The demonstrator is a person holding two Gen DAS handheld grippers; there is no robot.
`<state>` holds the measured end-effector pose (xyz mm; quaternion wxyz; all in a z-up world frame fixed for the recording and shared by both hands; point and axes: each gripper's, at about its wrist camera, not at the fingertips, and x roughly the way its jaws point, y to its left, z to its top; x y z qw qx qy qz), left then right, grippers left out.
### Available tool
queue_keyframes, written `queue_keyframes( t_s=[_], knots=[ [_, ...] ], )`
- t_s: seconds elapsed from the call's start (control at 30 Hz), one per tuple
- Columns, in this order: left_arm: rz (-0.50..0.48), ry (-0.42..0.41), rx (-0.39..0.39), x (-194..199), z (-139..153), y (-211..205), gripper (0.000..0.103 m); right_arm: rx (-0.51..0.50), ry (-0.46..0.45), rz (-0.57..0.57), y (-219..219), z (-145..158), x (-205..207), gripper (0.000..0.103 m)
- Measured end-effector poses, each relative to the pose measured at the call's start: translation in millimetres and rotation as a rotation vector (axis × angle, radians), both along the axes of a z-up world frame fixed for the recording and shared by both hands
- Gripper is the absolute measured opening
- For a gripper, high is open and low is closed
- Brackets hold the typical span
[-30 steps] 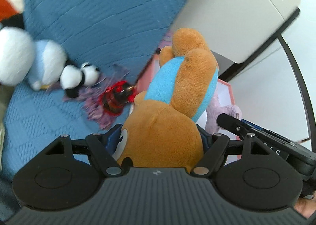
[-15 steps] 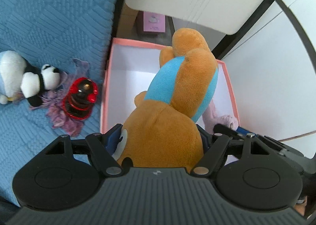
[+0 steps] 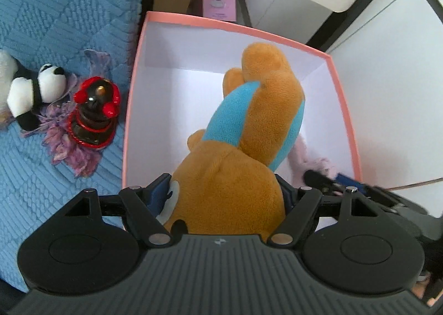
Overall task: Organize objects
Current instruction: 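Open both tools to drop the bear and bunny into the box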
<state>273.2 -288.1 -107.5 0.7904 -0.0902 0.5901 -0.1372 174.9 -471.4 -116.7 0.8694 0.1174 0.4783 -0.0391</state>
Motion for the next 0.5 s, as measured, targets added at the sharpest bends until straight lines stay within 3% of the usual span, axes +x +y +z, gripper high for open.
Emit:
queue_keyframes(
  t_s=[0.13, 0.2, 0.5],
  knots=[
    [0.001, -0.047, -0.005, -1.5, 9.7, 7.3, 0.096, 0.014, -0.04, 0.027, 4.0, 16.2, -4.3, 0.048],
    [0.009, -0.065, -0.01, -4.1, 17.7, 12.5, 0.097, 0.008, -0.052, 0.016, 5.6, 23.2, -5.5, 0.067],
    [0.016, -0.177, -0.059, -34.6, 71.5, 48.3, 0.098, -0.008, -0.158, 0.011, 32.9, 74.8, -37.1, 0.068]
  ],
)
